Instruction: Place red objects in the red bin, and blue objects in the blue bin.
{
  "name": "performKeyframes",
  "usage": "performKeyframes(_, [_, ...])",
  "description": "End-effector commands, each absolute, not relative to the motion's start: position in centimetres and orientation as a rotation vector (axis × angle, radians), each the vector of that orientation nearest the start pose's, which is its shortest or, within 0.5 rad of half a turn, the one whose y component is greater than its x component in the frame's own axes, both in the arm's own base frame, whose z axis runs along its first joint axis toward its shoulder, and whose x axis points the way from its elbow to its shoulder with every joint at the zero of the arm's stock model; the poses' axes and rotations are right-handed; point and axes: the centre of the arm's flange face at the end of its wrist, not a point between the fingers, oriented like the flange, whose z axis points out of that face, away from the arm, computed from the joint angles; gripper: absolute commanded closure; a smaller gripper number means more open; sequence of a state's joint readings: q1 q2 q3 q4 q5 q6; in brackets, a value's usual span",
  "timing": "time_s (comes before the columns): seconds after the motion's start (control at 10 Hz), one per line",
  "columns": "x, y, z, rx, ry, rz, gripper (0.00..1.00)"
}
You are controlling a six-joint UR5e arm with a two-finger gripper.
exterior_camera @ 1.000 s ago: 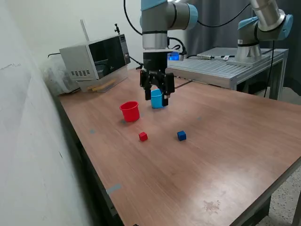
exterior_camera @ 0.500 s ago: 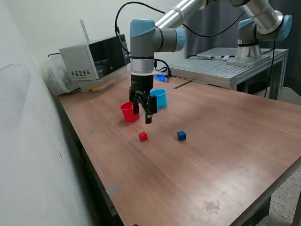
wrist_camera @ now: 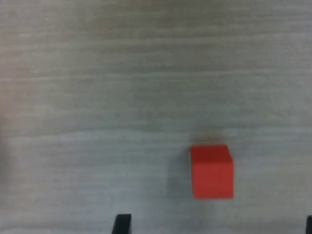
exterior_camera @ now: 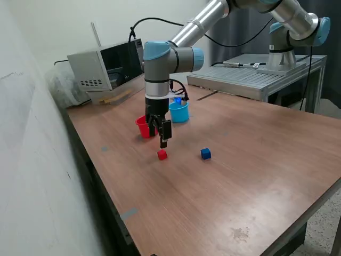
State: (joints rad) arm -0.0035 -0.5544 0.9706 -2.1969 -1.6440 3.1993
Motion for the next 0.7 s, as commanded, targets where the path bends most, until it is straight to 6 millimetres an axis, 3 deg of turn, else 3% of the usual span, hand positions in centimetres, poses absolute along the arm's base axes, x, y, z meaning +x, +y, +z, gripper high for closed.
performKeyframes(0.0, [-83.67, -12.23, 13.28, -2.195, 2.354, 0.299, 0.0])
performKeyframes(0.6, [-83.59, -12.24, 12.49, -2.195, 2.354, 0.295, 0.0])
